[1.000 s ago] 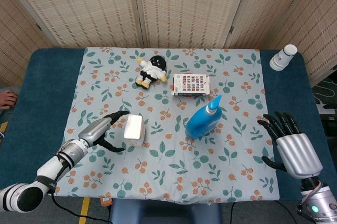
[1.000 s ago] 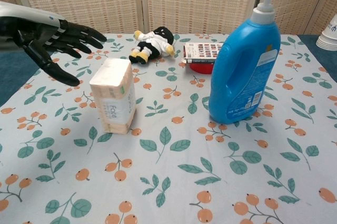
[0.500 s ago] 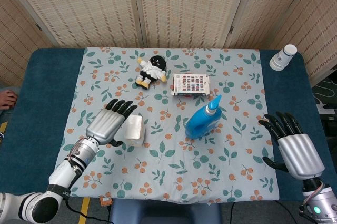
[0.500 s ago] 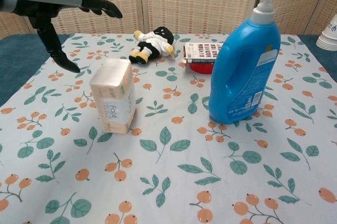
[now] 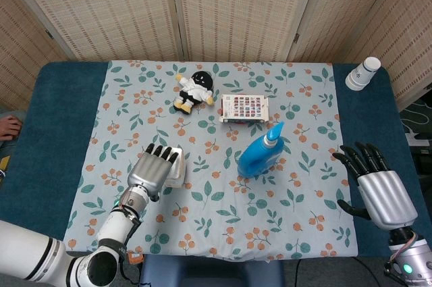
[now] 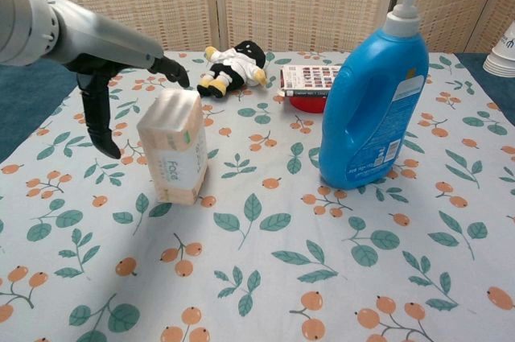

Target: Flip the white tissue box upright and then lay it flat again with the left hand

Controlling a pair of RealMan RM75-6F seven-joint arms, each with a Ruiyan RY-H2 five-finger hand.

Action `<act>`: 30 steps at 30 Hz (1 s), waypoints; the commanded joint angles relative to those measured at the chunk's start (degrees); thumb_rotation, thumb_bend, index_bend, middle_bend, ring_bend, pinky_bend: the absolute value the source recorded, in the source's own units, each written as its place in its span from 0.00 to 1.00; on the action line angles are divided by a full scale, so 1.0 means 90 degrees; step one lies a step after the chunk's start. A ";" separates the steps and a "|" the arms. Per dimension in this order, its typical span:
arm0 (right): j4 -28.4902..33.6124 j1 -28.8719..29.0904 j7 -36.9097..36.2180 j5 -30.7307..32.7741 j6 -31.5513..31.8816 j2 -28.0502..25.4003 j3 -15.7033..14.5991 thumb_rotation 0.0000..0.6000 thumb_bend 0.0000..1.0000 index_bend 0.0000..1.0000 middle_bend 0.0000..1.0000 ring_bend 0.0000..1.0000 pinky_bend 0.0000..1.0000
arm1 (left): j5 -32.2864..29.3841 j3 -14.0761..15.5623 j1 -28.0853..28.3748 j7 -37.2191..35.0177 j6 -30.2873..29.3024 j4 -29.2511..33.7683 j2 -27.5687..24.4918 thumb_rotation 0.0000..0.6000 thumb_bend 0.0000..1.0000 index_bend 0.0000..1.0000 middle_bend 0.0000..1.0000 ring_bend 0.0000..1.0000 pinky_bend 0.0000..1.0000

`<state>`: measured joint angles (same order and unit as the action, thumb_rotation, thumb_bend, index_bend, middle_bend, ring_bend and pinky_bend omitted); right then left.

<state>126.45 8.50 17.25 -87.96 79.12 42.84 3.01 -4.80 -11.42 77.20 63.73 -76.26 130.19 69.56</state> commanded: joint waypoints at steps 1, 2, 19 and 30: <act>-0.0001 0.0000 -0.0017 0.0014 0.0013 -0.0011 0.0013 1.00 0.11 0.17 0.11 0.00 0.06 | -0.0394 -0.0311 0.0322 0.0043 -0.0426 -0.0224 0.0371 1.00 0.13 0.00 0.00 0.00 0.06; 0.0001 -0.0003 -0.0030 0.0015 0.0027 -0.0019 0.0021 1.00 0.11 0.17 0.11 0.00 0.06 | -0.0318 -0.0345 0.0339 -0.0018 -0.0566 -0.0292 0.0462 1.00 0.13 0.00 0.00 0.00 0.06; -0.0005 -0.0006 -0.0139 0.0072 0.0051 -0.0079 0.0062 1.00 0.11 0.17 0.11 0.00 0.06 | -0.0499 -0.0638 0.0329 -0.0122 -0.0913 -0.0987 0.1109 1.00 0.15 0.00 0.07 0.00 0.09; -0.0023 -0.0005 -0.0241 0.0108 0.0074 -0.0132 0.0098 1.00 0.11 0.17 0.11 0.00 0.06 | -0.0707 -0.0805 0.0293 0.0044 -0.1106 -0.1429 0.1504 1.00 0.15 0.00 0.12 0.02 0.12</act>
<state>126.25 8.45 15.09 -87.00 79.78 41.66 3.88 -11.09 -18.64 79.94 64.01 -86.18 117.43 82.97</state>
